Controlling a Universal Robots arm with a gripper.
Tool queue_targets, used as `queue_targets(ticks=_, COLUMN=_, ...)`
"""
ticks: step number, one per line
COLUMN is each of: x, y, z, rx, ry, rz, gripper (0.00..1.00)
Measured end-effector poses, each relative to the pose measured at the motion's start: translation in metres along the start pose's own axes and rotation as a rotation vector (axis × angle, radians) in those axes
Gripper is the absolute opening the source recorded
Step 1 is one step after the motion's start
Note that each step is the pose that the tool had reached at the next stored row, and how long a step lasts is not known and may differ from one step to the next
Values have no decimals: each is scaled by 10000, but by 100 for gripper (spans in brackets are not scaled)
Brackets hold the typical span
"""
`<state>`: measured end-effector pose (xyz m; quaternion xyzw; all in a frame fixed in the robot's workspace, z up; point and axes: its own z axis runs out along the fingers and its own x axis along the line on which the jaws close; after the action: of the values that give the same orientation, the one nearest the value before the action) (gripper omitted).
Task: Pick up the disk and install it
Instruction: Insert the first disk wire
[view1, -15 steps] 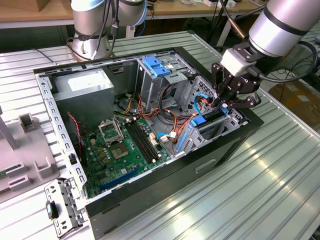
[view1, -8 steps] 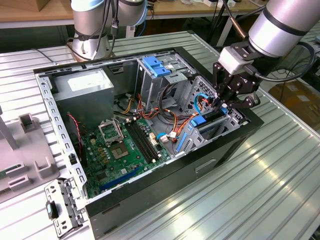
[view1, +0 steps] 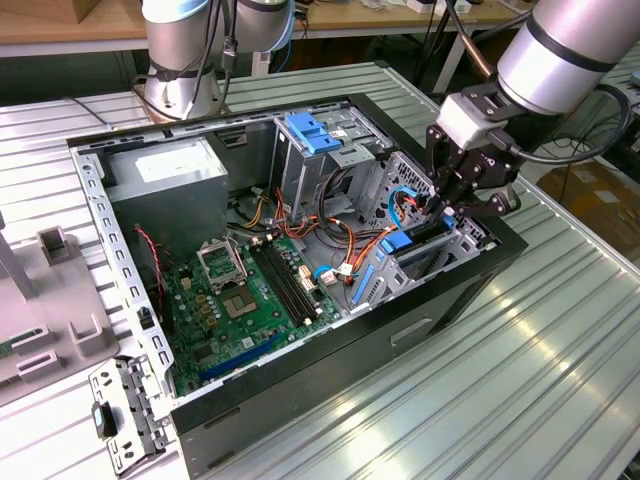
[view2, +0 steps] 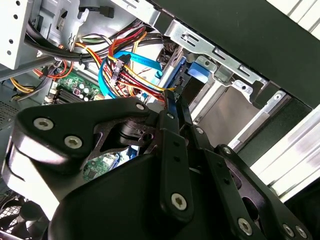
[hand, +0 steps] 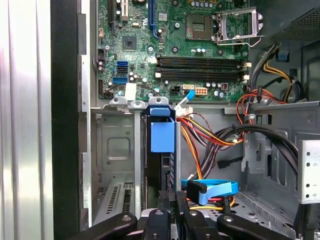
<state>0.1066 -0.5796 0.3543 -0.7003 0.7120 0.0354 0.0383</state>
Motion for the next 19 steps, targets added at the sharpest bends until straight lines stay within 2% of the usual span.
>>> queue_targets(ticks=6, x=40, y=-1, z=0, rx=3, ry=2, rz=30, gripper=17)
queue_targets(ticks=11, x=47, y=-1, z=8, rx=17, ry=3, rz=163, gripper=17)
queue_targets(ticks=13, x=43, y=-4, z=12, rx=16, ry=-2, rz=147, gripper=17)
queue_targets(ticks=15, x=33, y=-6, z=11, rx=-3, ry=2, rz=-28, gripper=17)
queue_targets(ticks=16, x=10, y=-6, z=16, rx=-7, ry=1, rz=-72, gripper=17)
queue_targets(ticks=19, x=-8, y=-23, z=23, rx=-9, ry=0, rz=-79, gripper=17)
